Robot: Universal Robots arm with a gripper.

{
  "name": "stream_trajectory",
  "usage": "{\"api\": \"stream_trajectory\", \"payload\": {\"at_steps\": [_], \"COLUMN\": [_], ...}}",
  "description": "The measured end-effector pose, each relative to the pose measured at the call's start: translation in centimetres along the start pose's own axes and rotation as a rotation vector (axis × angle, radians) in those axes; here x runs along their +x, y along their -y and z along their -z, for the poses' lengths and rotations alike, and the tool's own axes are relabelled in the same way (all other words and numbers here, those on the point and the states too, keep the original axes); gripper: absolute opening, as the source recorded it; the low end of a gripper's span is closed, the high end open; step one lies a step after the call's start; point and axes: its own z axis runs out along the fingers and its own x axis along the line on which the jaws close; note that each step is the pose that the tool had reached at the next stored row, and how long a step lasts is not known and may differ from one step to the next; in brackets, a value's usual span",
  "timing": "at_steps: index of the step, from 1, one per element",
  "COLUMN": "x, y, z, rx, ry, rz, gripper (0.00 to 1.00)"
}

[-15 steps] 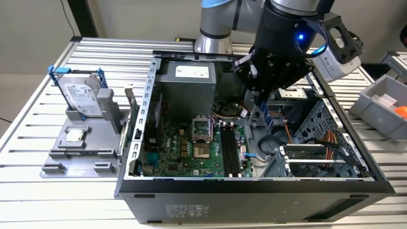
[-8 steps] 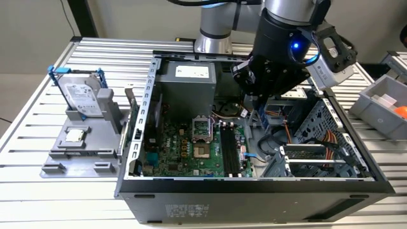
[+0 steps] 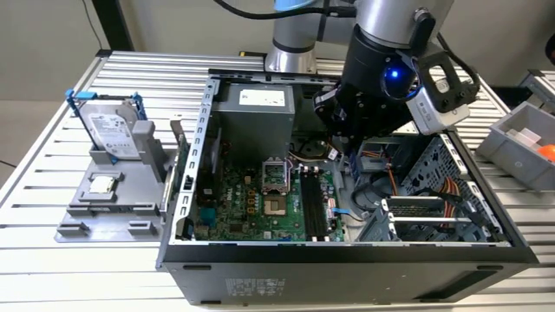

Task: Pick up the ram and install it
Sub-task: 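Insert the ram into the slot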

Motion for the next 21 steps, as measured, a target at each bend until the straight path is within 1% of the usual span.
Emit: {"api": "stream_trajectory", "payload": {"at_steps": [3, 8, 13, 17, 21], "x": [0.01, 0.03, 0.03, 0.08, 0.16], "y": [0.01, 0.02, 0.02, -0.03, -0.22], "z": [-0.30, -0.78, -0.85, -1.47, -2.19], "rx": [0.0013, 0.0037, 0.0039, 0.0045, 0.0047], "ry": [0.0006, 0.0011, 0.0010, 0.0010, 0.0011], "rz": [-0.023, -0.032, -0.032, -0.032, -0.032], "gripper": [0.00, 0.00, 0.00, 0.00, 0.00]}}
